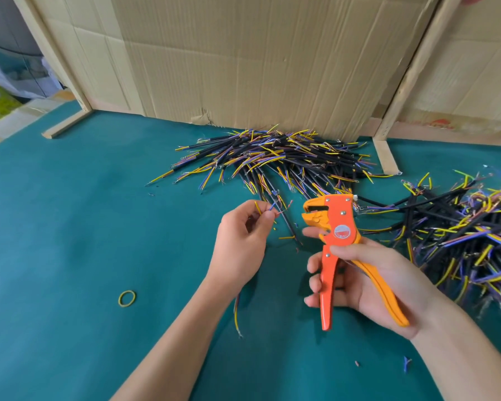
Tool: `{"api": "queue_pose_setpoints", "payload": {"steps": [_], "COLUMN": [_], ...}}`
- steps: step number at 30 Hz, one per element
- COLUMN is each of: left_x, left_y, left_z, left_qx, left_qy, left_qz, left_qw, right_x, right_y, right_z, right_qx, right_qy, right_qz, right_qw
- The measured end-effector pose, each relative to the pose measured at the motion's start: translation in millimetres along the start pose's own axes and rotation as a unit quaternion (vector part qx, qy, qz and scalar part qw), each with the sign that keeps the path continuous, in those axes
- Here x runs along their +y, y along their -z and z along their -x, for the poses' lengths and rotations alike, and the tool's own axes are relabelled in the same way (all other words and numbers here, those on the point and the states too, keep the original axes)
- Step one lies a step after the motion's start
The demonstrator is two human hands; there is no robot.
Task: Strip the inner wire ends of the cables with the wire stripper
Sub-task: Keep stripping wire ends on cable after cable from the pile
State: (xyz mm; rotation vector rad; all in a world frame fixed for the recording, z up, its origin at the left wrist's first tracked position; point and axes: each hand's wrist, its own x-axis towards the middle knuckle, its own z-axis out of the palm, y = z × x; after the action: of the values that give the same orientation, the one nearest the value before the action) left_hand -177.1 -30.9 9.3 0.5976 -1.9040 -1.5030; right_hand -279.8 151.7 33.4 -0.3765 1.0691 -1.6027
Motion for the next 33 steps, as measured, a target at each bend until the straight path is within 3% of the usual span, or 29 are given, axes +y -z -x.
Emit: {"api": "queue_pose_setpoints", "payload": {"steps": [10,24,29,33], "left_x": [6.1,7.4,8.2,5.2], "left_y": [-1.0,-0.1,-2.1,-2.1], "left_z": [5.0,4.0,4.2,2.3], "left_qx": [-0.038,-0.025,-0.030,-0.024], "left_qy": [-0.086,-0.073,-0.067,-0.045], "left_qz": [-0.140,-0.118,-0.112,-0.069], "left_qw": [0.986,0.990,0.991,0.996], "right_x": [-3.7,-3.0,0.6,3.6], "right_y": [-2.8,-12.0,-12.8,-12.1], "right_z": [6.0,6.6,3.3,1.6], "right_qx": [-0.048,0.001,0.049,0.026], "right_qy": [-0.011,-0.019,0.015,0.020], "right_qz": [0.071,0.064,0.053,0.023], "right_qw": [0.996,0.998,0.997,0.999]}}
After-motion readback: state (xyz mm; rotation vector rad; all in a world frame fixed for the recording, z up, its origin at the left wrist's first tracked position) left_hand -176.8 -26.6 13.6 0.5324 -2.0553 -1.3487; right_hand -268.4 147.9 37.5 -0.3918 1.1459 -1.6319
